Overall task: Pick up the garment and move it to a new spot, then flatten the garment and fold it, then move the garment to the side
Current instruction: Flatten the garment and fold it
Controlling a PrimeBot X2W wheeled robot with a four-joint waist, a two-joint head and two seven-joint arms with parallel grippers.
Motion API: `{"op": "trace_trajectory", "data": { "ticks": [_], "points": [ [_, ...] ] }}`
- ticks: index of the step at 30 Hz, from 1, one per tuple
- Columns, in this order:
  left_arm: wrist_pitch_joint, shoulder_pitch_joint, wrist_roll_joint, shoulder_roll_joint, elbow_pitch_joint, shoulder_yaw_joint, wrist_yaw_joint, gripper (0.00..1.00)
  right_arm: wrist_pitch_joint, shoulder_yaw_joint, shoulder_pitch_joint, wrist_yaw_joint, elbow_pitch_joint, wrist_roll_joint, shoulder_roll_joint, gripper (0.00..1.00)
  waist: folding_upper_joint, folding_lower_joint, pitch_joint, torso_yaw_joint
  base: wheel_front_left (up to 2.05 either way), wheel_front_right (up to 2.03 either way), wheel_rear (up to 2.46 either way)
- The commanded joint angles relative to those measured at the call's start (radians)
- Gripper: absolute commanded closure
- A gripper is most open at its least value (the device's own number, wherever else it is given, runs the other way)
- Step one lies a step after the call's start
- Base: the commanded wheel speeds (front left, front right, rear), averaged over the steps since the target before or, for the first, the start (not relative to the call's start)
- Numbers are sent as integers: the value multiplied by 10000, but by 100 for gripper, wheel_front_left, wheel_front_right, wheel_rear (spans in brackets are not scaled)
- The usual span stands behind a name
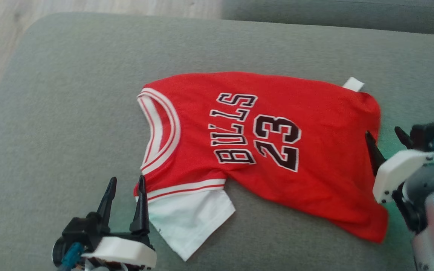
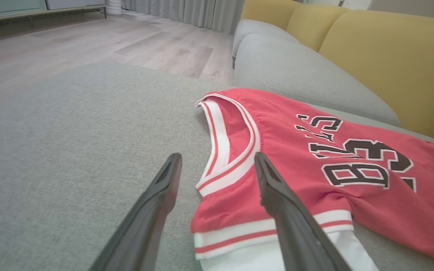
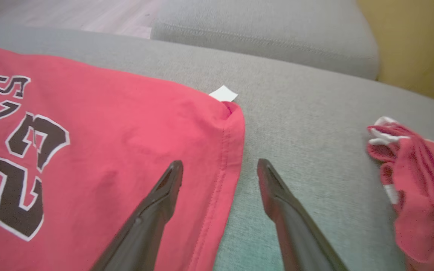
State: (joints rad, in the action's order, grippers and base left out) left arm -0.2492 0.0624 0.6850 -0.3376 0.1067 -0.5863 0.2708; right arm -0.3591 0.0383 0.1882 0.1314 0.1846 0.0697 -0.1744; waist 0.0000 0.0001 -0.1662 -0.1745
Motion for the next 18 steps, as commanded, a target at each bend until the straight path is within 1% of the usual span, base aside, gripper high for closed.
{"op": "trace_trajectory", "data": {
  "ticks": [1,8,15,16,17,18],
  "points": [
    [-103,394,-114,-77,-208,298,-39,0,-89,-242,560,-7,93,168,-229,0,0,-1,-136,-263,0,0,0],
    [-109,453,-160,4,-107,259,-122,0,-518,-77,1841,-7,2354,341,-649,0,0,-1,-339,-769,0,0,0],
    [-113,515,-232,88,-39,202,-180,0,-906,-474,2599,-7,3864,915,-731,0,0,-1,-514,-999,0,0,0],
    [-114,528,-241,103,-14,198,-192,0,-770,-696,2777,-7,4062,1099,-722,61,0,-1,-526,-1016,0,0,0],
    [-114,530,-244,106,-1,201,-194,0,-633,-791,2869,-7,4116,1179,-726,75,0,-1,-526,-1012,0,0,0],
    [-114,530,-244,106,-1,201,-194,0,-633,-791,2869,-7,4116,1179,-726,75,0,-1,-526,-1012,0,0,0]
  ]
}}
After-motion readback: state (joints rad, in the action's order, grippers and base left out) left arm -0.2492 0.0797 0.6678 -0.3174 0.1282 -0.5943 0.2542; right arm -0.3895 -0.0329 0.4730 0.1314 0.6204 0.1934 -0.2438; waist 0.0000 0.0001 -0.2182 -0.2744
